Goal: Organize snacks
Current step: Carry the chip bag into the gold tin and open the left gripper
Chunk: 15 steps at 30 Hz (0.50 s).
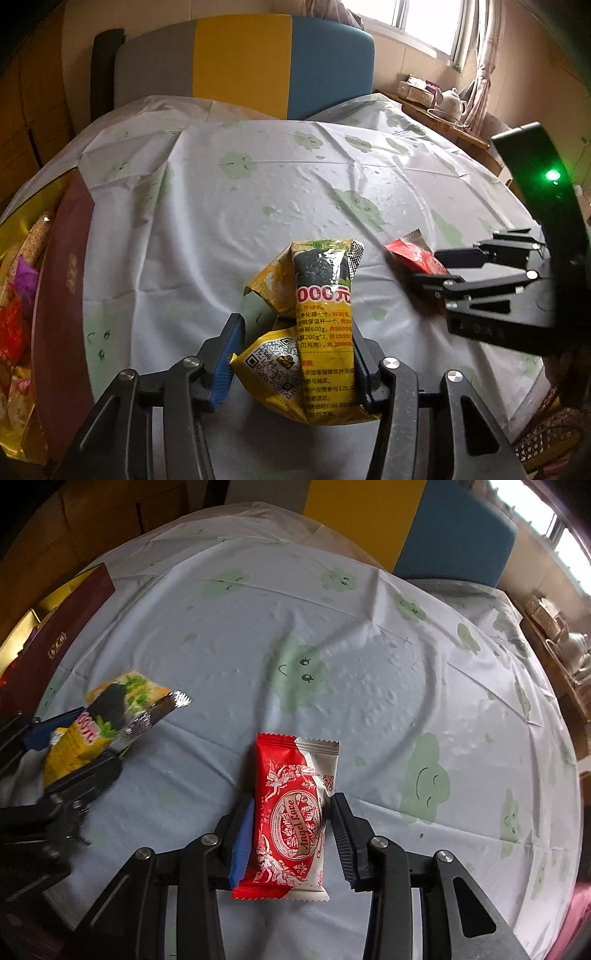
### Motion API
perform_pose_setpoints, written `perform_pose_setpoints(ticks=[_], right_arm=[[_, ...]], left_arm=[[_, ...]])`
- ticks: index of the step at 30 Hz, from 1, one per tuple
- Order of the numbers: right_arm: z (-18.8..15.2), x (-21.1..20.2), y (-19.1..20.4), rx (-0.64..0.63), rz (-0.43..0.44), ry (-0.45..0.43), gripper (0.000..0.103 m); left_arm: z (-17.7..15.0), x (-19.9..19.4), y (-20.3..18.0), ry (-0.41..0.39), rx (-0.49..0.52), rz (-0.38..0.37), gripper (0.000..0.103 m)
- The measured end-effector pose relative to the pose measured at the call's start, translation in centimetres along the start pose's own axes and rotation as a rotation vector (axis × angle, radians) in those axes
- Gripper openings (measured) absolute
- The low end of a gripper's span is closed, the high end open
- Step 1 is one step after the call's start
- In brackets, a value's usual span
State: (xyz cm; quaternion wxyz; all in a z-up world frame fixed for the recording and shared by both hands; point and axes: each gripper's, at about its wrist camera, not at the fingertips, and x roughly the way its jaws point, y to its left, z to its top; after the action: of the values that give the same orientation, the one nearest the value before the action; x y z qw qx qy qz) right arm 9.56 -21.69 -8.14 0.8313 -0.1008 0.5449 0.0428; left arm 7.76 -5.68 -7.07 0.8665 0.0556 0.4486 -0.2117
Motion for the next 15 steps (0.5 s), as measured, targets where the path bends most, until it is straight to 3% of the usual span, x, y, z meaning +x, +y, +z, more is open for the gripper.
perform_pose_setpoints(ticks=[7, 15], right_arm=[[-0.2, -0.2, 0.7, -0.018, -0.018, -0.009, 0.04], [-0.5, -0.7, 1.5, -0.045, -0.046, -0.016, 0.04]], left_arm=[[-0.5, -2.2, 0.3, -0.003, -0.004, -0.031, 0.052], [0.1, -5.2, 2.7, -0.04, -0.07, -0.009, 0.052]])
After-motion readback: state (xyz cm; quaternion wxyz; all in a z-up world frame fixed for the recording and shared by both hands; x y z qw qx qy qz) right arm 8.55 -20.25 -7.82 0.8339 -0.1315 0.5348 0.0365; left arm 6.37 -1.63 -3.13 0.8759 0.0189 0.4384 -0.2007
